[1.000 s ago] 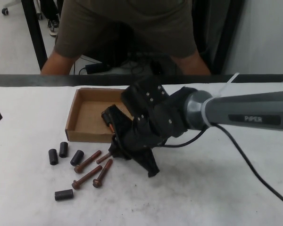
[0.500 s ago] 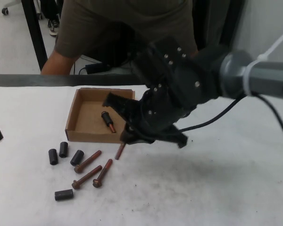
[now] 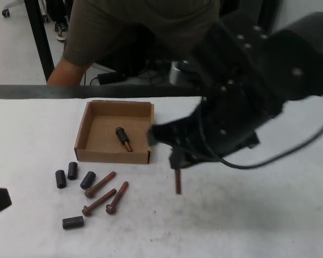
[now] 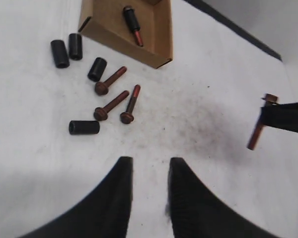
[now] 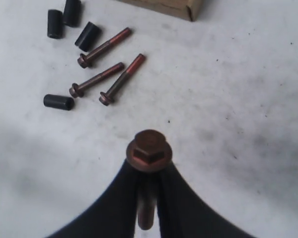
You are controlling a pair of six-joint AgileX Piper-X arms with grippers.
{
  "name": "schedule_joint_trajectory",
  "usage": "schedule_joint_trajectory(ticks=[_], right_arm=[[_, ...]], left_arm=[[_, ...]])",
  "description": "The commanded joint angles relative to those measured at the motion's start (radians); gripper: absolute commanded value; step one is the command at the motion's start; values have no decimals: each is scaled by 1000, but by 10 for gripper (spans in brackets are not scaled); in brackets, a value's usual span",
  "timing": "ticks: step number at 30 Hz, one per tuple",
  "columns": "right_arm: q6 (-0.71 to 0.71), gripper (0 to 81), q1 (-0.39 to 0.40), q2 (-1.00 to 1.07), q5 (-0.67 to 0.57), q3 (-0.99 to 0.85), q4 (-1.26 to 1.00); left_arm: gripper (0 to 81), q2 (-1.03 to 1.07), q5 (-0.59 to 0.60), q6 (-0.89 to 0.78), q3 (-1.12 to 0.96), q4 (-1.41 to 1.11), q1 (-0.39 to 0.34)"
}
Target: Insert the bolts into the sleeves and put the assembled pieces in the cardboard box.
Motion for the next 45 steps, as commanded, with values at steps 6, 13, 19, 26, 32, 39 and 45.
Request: schedule_joint_trajectory(ticks=[6, 13, 19, 26, 32, 39, 45], right_arm=[[-41, 2, -4, -193, 0, 151, 2], [-41, 2, -4, -311, -25, 221, 4], [-41, 2, -4, -356, -53, 229, 22], [-41, 2, -4, -400, -53, 229, 24], [-41, 2, -4, -428, -53, 229, 24], [-41, 2, -4, -429, -72, 229, 24], [-41, 2, -4, -429, -75, 229, 24]], left_arm=[[250, 182, -61, 26, -7, 1, -4], [367, 347, -157, 9, -48, -78, -85], [347, 537, -313, -28, -135, -226, -223], [342, 824, -374, -28, -282, -240, -269], [342, 979, -460, -51, -356, -245, -269], [342, 1052, -482, -56, -385, -305, -269], [342, 1106, -493, -59, -385, -360, -267]])
